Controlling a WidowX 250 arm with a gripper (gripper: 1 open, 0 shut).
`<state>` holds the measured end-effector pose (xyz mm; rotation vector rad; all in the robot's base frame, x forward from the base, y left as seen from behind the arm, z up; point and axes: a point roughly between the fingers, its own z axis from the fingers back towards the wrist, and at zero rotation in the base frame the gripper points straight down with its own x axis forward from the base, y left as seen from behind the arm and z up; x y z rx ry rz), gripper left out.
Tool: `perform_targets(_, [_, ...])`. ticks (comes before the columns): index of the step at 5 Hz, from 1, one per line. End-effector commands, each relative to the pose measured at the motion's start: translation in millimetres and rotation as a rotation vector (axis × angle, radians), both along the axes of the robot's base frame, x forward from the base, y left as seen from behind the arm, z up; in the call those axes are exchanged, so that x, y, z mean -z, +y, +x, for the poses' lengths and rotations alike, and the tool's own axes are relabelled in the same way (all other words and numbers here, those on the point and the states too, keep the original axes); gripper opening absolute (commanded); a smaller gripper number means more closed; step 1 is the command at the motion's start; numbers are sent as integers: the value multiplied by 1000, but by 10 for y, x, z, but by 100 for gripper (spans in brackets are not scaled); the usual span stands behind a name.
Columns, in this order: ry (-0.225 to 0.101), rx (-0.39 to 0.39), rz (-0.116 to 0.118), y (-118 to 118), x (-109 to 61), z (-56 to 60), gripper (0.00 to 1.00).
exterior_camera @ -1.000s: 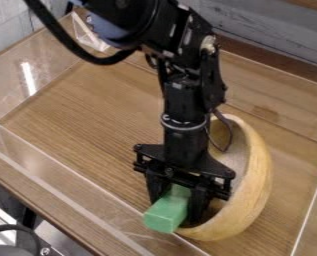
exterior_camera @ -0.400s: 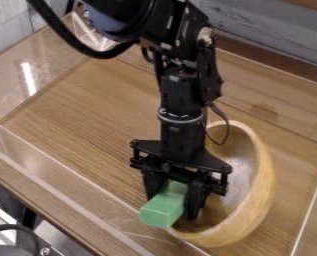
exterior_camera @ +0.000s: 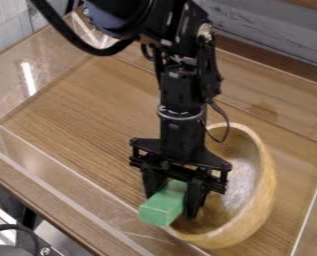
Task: Put the green block in the brown bowl
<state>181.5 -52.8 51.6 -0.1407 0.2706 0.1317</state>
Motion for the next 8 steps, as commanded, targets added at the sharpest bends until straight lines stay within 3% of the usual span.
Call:
perform_targets(1, [-52,-8,-13,13,-127,101,0])
perform_targets(8, [-45,2,-51,-1,-394,116,0])
